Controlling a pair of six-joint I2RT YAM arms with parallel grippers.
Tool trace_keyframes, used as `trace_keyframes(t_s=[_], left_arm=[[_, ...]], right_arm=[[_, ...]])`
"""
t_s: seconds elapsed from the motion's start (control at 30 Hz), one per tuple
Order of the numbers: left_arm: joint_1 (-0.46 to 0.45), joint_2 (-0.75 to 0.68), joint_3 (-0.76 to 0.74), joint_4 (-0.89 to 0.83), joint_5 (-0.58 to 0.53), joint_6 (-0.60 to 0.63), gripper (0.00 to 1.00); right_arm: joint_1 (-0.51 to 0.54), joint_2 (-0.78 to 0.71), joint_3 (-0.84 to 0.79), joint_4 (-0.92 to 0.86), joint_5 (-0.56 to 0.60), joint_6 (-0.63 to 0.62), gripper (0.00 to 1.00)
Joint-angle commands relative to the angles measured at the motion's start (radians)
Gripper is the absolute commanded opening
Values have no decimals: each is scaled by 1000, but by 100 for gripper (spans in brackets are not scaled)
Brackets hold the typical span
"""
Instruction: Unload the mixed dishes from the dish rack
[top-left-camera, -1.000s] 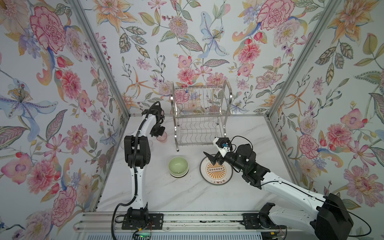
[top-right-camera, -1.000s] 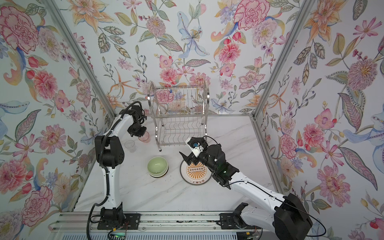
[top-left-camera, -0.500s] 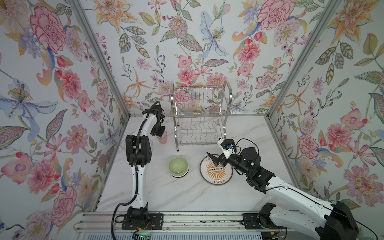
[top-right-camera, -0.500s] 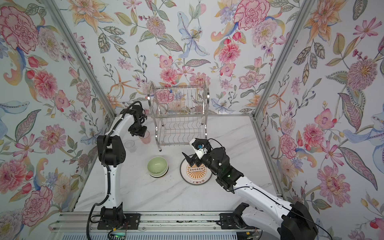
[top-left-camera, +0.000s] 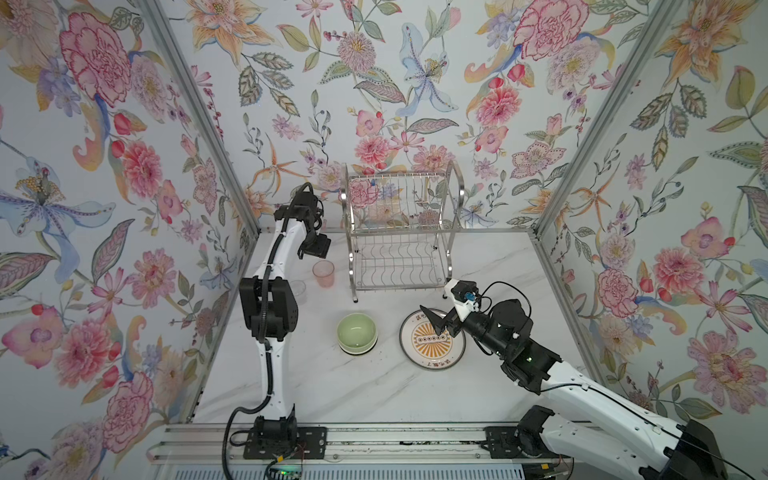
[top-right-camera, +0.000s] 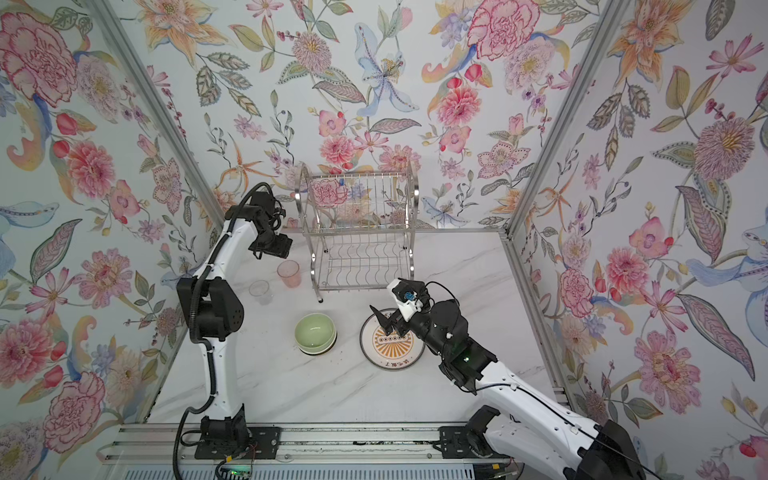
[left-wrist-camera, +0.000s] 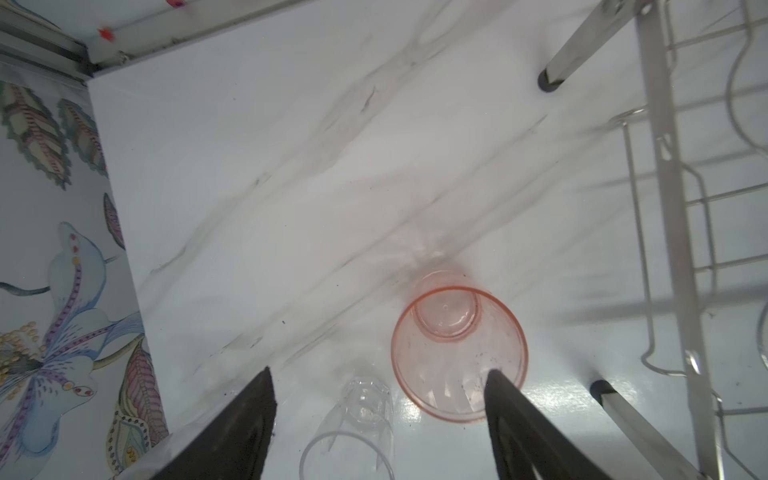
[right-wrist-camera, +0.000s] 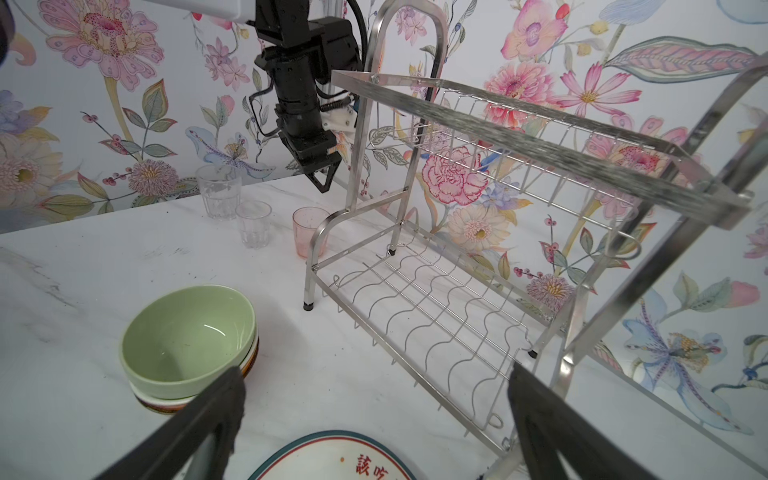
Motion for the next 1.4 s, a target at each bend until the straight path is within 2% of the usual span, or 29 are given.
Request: trace_keyframes(t_s=[0.0, 0.13, 0.27, 0.4, 0.53, 0.67, 0.77, 0.97, 1.03, 1.17, 1.37], left_arm=[[-20, -159, -103, 117, -2, -18, 82], [-57, -330, -322, 306, -59, -4, 90], [-90, -550, -663, 602, -82, 0, 99], [-90, -778, -979, 841, -151, -26, 99], [-90, -981, -1295, 1124, -169, -14, 99], [-91, -1164, -1624, 1447, -153, -10, 99], [-91, -1242, -1790, 1588, -153, -17, 99], [-95, -1239, -1935, 1706, -200, -42, 99], [-95, -1215, -1981, 1803, -232, -39, 99], [-95, -1125, -2063, 1996, -290, -15, 99], [-93, -970, -2117, 2231, -307, 12, 99]], right_arm=[[-32, -36, 12, -82, 33, 84, 99], [-70, -66, 6, -109, 40, 148, 99], [-136, -78, 7, -145, 70, 178, 99], [-194, -86, 1, -181, 134, 185, 99], [-262, -92, -32, -194, 189, 185, 99], [-330, -104, -115, -128, 223, 178, 99], [-378, -110, -195, -43, 244, 177, 99], [-469, -101, -387, 292, 390, 168, 99], [-506, -61, -409, 338, 411, 178, 99], [-574, 41, -426, 405, 403, 194, 99], [-632, 231, -465, 645, 327, 194, 99]])
